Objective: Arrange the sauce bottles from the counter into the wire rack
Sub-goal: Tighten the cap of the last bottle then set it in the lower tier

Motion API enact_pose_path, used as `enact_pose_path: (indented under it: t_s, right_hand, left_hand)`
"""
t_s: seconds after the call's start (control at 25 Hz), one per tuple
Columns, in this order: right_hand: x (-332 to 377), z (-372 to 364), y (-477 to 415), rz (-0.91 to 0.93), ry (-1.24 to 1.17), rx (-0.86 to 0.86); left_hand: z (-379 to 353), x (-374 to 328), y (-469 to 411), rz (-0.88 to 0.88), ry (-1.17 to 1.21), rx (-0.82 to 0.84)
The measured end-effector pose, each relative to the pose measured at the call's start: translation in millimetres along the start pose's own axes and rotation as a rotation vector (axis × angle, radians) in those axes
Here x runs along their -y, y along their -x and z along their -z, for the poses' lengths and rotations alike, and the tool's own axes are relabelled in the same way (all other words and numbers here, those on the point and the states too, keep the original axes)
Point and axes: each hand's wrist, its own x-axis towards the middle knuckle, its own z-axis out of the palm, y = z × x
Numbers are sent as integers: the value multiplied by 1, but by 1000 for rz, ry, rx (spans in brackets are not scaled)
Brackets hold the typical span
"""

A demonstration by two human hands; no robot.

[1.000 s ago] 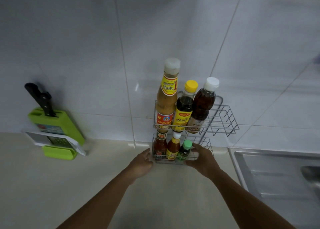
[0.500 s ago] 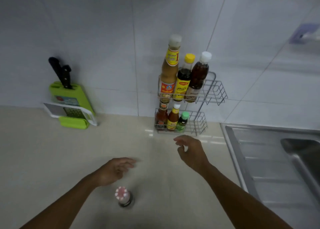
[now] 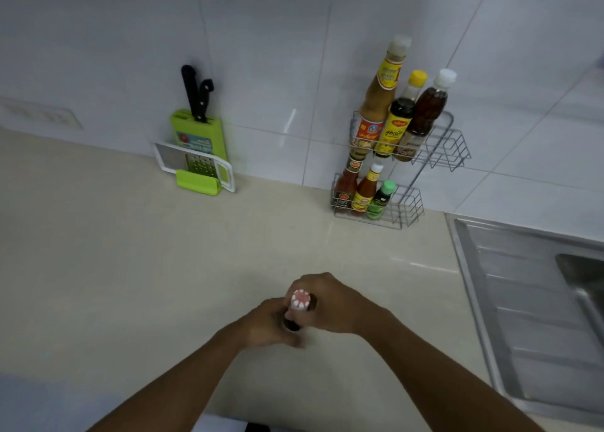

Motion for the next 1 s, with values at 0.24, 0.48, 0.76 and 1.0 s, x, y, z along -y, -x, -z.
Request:
enact_pose_path:
  t_s: [0.24, 0.48, 0.76, 1.0]
  right_hand:
    - [22, 33, 14, -161, -284, -381]
    - [68, 134, 29, 159, 499, -480]
    - [85, 166, 35, -277, 114, -665]
    - [90, 186, 63, -147, 187, -509]
  left_hand:
    - [2, -56, 12, -239, 123, -285]
    - [48, -155, 31, -344, 137, -26]
    - [41, -210, 26, -364, -840, -930]
    - [29, -230, 35, -305, -36, -264]
